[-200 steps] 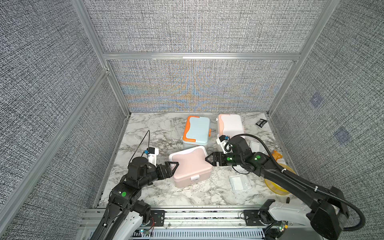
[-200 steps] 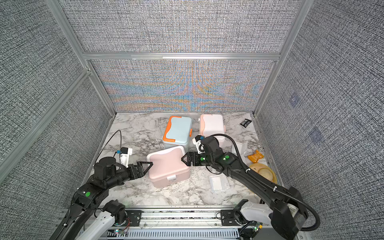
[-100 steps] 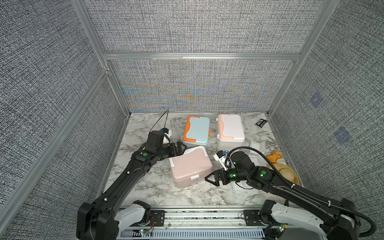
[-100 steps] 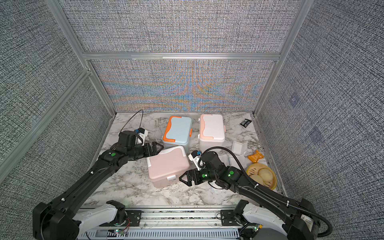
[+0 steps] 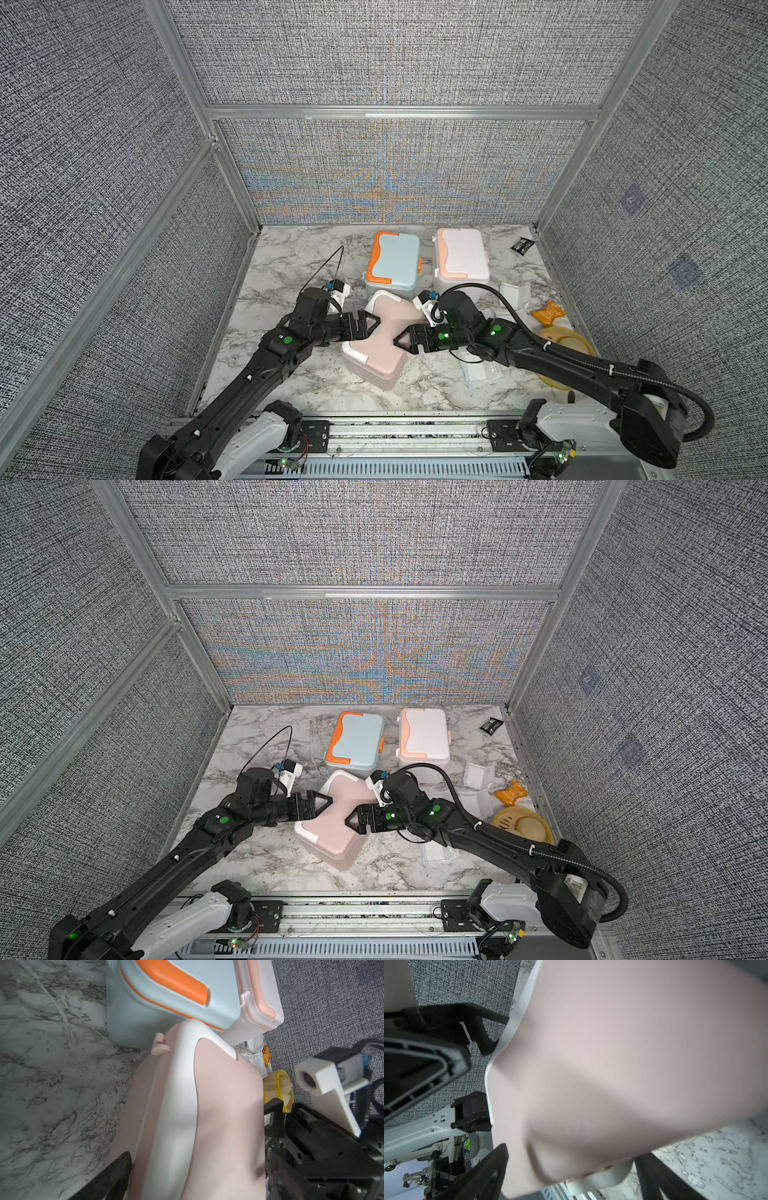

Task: Open first aid kits and take out gauze
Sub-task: Adjust the first aid kit at the center of the board, then open the fastener of the first aid kit.

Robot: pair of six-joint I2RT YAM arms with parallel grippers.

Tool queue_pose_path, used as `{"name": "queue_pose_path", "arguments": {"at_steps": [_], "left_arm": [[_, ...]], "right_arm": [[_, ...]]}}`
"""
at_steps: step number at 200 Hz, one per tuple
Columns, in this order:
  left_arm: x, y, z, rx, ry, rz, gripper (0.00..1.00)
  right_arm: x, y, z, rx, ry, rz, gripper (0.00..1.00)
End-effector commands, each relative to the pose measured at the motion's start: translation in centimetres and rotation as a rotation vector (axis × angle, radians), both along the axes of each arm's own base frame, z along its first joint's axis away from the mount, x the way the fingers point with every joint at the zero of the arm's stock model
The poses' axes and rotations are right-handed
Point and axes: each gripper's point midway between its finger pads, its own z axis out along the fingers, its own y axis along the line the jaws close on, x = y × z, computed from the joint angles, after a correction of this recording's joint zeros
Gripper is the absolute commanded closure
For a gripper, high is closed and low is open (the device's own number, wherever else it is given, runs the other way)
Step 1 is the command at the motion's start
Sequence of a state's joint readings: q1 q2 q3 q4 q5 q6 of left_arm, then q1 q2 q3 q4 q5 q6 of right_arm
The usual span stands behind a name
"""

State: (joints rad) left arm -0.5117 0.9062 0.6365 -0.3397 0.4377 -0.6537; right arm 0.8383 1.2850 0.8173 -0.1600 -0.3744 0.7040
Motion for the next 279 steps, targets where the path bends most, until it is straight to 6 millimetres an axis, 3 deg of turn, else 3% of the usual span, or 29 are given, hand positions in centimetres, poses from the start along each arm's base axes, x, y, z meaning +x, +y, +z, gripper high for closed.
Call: {"name": "queue_pose_path", "arguments": {"at_steps": [1, 51, 109, 167, 201, 237, 264, 279], "left_arm": [[-1.1, -0.1, -0.3, -0.031, 0.037, -0.002, 0.00], [-2.2, 0.1, -0.4, -0.032, 0.037, -0.006, 0.00], [-2.3, 3.1, 1.1, 0.094, -0.064, 0.065, 0.00], [-2.0, 1.8, 4.4, 0.091, -0.066, 0.028, 0.01], [-1.8, 0.0, 5.7, 0.124, -0.102, -0.016, 0.02], [-1.4, -1.7, 4.9, 0.230, -0.103, -0.061, 0.02], [-1.2, -1.5, 3.7, 0.361, -0.103, -0.068, 0.02], [-0.9, 0.2, 3.0, 0.484, -0.106, -0.025, 0.02]], "right_arm": [[1.4, 1.6, 1.5, 0.055, -0.053, 0.006, 0.05], [2.2, 3.2, 1.5, 0.083, -0.035, 0.025, 0.05], [1.8, -1.8, 1.2, 0.082, -0.050, -0.119, 0.04], [0.7, -4.8, 0.7, 0.198, -0.015, -0.202, 0.10], [0.7, -4.5, 0.8, 0.352, 0.050, -0.196, 0.10], [0.9, -3.4, 1.1, 0.472, 0.096, -0.160, 0.06], [0.8, -2.2, 1.0, 0.500, 0.130, -0.102, 0.01], [0.9, -1.7, 0.8, 0.528, 0.151, -0.093, 0.01]]}}
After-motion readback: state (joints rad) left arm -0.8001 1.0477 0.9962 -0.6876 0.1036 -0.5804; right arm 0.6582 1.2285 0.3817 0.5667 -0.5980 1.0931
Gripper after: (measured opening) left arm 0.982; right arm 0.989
